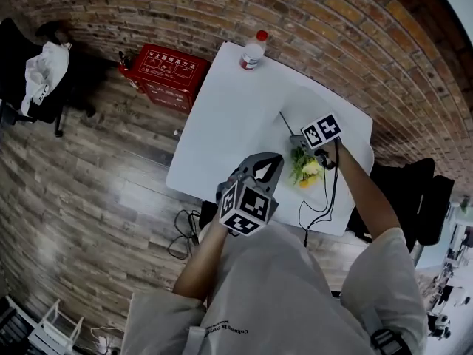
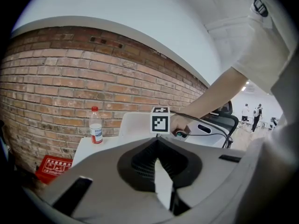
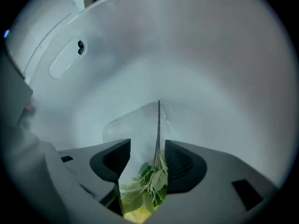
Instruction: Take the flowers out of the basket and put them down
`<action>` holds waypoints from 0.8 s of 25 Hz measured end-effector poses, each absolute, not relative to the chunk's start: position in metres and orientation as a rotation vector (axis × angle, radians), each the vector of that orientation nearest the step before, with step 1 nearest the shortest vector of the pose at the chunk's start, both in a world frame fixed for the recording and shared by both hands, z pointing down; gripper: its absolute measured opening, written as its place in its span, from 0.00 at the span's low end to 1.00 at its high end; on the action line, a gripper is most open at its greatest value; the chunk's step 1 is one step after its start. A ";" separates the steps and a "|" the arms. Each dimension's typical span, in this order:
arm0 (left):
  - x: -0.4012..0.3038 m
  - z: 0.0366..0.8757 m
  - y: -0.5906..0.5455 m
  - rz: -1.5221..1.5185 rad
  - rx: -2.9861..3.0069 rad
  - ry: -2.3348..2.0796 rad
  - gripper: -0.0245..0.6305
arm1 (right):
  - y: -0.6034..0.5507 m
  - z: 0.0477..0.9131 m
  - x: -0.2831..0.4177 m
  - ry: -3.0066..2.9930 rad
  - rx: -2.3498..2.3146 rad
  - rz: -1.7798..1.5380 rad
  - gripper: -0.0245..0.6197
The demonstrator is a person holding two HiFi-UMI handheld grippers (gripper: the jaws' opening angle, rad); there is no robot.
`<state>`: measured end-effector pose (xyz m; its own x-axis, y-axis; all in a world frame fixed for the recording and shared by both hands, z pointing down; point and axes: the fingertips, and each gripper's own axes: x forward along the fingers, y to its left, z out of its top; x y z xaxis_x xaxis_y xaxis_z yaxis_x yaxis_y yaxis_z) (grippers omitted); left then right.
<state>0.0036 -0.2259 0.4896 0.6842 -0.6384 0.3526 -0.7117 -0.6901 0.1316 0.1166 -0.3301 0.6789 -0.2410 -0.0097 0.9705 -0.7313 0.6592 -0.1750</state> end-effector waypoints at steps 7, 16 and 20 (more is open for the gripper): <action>0.007 0.485 -0.229 0.339 2.655 -1.074 0.07 | -0.340 0.721 0.123 -1.598 0.654 0.735 0.43; 0.005 0.486 -0.226 0.355 2.661 -1.026 0.07 | -0.339 0.735 0.118 -1.502 0.537 0.695 0.32; 0.004 0.487 -0.224 0.372 2.669 -1.008 0.07 | -0.339 0.738 0.126 -1.433 0.492 0.611 0.26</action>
